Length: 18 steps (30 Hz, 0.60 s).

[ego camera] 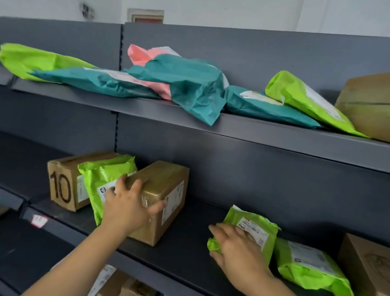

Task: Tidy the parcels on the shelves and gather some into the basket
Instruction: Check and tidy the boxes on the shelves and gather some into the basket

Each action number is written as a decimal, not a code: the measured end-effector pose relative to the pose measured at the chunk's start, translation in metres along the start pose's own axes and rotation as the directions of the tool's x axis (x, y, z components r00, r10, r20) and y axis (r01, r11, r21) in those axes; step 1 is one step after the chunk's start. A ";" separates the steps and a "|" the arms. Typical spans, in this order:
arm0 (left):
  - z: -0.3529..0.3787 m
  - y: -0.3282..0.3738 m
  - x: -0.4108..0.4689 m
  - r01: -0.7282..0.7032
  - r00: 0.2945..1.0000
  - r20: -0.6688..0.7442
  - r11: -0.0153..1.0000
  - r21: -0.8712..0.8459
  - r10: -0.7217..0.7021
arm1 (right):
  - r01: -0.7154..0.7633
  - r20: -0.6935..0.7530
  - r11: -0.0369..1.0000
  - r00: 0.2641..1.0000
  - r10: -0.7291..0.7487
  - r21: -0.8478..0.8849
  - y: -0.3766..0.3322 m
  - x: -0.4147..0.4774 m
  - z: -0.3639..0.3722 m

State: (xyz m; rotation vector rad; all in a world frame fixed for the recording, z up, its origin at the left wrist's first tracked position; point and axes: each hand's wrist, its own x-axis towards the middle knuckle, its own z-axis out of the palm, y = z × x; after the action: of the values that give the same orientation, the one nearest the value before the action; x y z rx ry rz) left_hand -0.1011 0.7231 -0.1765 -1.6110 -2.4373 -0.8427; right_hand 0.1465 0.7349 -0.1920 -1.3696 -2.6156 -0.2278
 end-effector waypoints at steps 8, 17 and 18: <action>-0.005 0.004 -0.010 0.072 0.997 0.040 0.840 -0.537 -0.060 | 0.018 -0.035 0.959 0.999 -0.009 0.282 -0.033 0.014 -0.014; 0.007 0.026 -0.022 0.460 0.873 0.481 0.472 -0.752 -0.084 | -0.025 -0.146 0.978 0.988 0.057 0.209 -0.038 0.002 -0.005; 0.011 0.024 -0.022 0.422 0.882 0.463 0.575 -0.701 -0.083 | -0.024 -0.156 0.975 0.986 0.060 0.222 -0.035 0.001 -0.005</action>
State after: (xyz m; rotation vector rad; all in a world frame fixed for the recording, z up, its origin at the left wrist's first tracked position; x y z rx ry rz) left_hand -0.0685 0.7175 -0.1847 -1.7740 -2.8034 -2.1033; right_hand 0.1180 0.7147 -0.1887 -1.2731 -2.3944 -0.0403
